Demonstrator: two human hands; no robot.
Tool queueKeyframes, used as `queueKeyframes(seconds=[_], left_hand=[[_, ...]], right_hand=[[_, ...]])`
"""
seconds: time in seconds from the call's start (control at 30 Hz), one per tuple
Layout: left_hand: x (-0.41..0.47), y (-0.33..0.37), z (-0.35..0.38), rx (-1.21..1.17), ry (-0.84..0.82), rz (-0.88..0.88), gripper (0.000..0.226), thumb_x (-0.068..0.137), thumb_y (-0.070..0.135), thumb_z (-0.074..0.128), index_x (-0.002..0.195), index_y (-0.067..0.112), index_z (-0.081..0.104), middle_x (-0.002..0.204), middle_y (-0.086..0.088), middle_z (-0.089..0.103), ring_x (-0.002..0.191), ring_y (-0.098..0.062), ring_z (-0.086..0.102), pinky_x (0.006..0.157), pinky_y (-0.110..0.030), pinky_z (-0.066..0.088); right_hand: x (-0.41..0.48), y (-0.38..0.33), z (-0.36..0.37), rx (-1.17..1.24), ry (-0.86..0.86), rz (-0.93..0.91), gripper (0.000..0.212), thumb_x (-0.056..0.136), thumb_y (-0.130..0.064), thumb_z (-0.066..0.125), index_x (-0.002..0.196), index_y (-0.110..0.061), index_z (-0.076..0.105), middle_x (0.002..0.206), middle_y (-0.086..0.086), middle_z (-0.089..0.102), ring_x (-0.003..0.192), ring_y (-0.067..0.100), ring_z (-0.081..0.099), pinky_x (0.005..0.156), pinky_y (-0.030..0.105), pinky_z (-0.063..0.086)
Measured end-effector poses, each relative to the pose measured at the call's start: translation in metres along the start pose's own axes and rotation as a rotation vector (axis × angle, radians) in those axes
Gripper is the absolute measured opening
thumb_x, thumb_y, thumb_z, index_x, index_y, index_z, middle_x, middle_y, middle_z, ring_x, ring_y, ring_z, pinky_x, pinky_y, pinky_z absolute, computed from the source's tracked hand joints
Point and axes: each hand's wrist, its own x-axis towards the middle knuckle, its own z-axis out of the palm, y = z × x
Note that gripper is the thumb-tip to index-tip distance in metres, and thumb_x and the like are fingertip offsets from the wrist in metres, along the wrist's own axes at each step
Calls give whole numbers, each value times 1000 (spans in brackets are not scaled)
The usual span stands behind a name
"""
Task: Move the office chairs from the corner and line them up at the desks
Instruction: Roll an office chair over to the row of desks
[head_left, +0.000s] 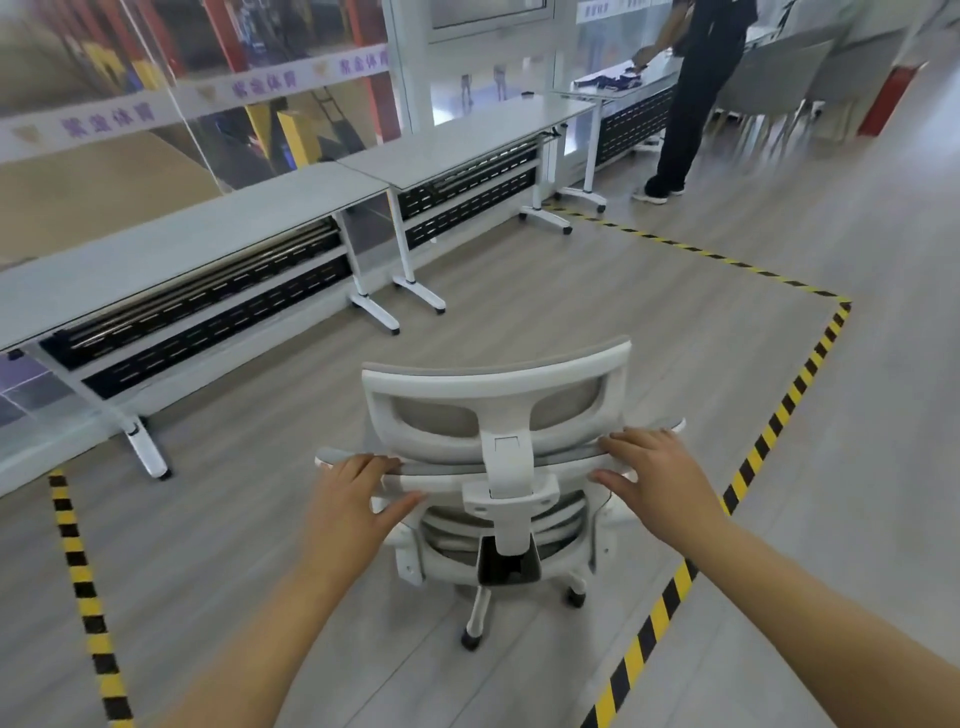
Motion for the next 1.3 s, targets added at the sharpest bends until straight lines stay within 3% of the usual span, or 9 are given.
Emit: queueKeyframes(seconds=[0.27, 0.4, 0.6, 0.97, 1.07, 1.13, 1.2, 1.3], left_hand=[[157, 3, 64, 8, 34, 37, 56, 79, 69, 51, 107, 24, 68, 110, 10, 62, 103, -7, 46, 87, -33, 45], [244, -4, 98, 46, 52, 75, 55, 81, 70, 49, 106, 25, 67, 108, 10, 61, 101, -11, 50, 85, -32, 46], [385, -9, 141, 1, 49, 97, 58, 82, 74, 45, 104, 24, 67, 103, 12, 60, 99, -11, 52, 86, -27, 41], [634, -12, 222, 131, 37, 38, 52, 79, 76, 46, 103, 34, 65, 104, 21, 60, 99, -4, 50, 68, -20, 37], [704, -14, 250, 121, 47, 58, 54, 80, 75, 45, 103, 31, 65, 102, 17, 61, 98, -5, 47, 83, -35, 48], [755, -14, 265, 134, 39, 57, 55, 80, 74, 47, 103, 28, 67, 101, 13, 62, 97, -9, 47, 91, -46, 48], [805, -13, 279, 164, 17, 54, 56, 80, 73, 48, 104, 26, 68, 100, 12, 62, 96, -13, 51, 90, -47, 49], [876, -9, 296, 189, -9, 37, 53, 80, 69, 56, 107, 25, 68, 102, 10, 63, 98, -17, 55, 85, -37, 48]], right_hand=[[143, 82, 5, -42, 37, 16, 41, 81, -42, 72, 111, -14, 72, 112, 4, 71, 102, 28, 64, 97, 51, 45], [223, 121, 6, -75, 19, 2, 37, 77, -33, 80, 107, -13, 72, 105, 4, 71, 95, 29, 65, 88, 42, 49], [360, 171, -1, -141, -111, 53, 30, 85, -33, 71, 107, -14, 68, 103, 3, 66, 101, 28, 59, 78, 27, 36], [603, 296, 10, -165, -106, 12, 29, 85, -37, 70, 102, -14, 66, 97, 4, 64, 94, 29, 57, 75, 28, 31], [669, 335, 18, -154, -101, 3, 28, 84, -40, 69, 100, -17, 65, 97, 0, 63, 94, 25, 56, 72, 33, 42], [717, 358, 20, -139, -108, -1, 27, 84, -39, 69, 100, -18, 65, 97, 1, 64, 94, 26, 57, 74, 35, 45], [766, 379, 19, -141, -126, -3, 27, 86, -39, 66, 104, -18, 64, 102, 1, 64, 99, 26, 57, 80, 35, 45], [838, 408, 21, -163, -136, -28, 30, 89, -39, 63, 110, -18, 63, 108, 1, 64, 103, 24, 56, 86, 32, 43]])
